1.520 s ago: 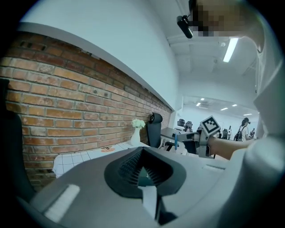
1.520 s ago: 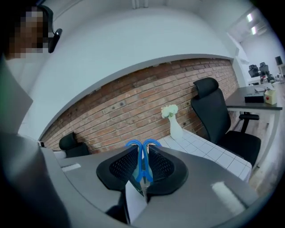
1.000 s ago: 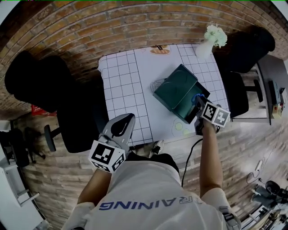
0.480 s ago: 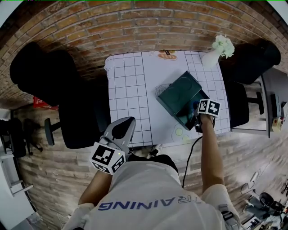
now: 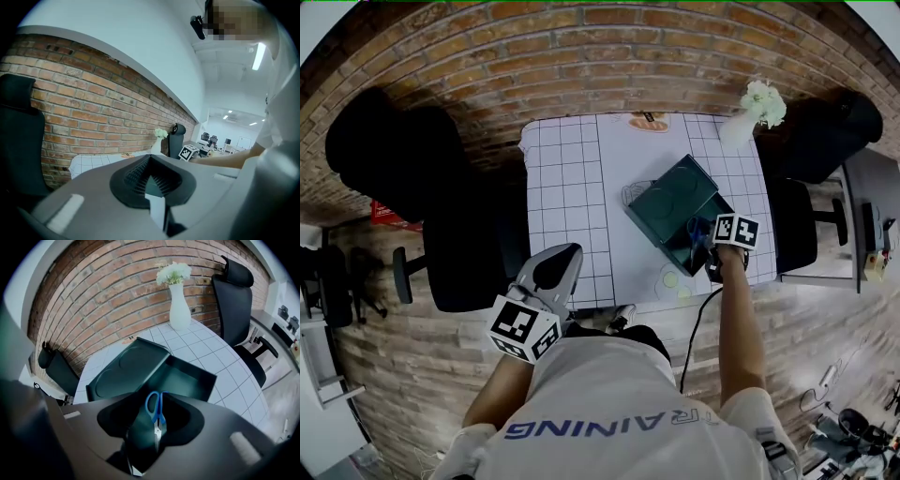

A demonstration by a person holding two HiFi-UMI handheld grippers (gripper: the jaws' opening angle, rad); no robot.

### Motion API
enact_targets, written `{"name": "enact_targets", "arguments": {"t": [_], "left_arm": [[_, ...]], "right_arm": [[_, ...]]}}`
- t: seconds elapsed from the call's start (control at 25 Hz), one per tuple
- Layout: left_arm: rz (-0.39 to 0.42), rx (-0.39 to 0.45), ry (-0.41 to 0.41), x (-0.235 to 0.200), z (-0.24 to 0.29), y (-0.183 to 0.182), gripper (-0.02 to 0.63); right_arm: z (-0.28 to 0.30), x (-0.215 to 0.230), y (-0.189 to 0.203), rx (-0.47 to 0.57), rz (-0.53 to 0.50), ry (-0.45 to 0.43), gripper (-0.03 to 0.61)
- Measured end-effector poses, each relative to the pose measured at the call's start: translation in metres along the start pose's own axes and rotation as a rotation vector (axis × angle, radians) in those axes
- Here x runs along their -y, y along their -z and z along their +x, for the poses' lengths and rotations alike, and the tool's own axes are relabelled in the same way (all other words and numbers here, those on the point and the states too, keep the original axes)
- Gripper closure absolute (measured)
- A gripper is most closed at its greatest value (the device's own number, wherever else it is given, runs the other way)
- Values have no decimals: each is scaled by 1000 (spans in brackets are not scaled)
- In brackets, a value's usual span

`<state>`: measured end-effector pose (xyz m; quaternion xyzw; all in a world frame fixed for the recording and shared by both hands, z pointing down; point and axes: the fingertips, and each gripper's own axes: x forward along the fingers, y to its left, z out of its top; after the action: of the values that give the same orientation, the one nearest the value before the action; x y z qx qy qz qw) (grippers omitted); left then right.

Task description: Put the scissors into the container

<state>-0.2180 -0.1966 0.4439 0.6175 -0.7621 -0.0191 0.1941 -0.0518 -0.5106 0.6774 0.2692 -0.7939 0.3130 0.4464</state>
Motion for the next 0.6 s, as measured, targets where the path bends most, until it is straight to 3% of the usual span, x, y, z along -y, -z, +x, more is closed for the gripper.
{"name": "enact_targets", "arguments": {"t": [0.36,0.6], "left_arm": [[28,25,69,15,11,-13,614],[62,53,123,30,17,-29,614]], "right_arm": [[-97,-21,-24,272,-57,-39,408],[-197,-76,-36,537,-176,-100,493]]}}
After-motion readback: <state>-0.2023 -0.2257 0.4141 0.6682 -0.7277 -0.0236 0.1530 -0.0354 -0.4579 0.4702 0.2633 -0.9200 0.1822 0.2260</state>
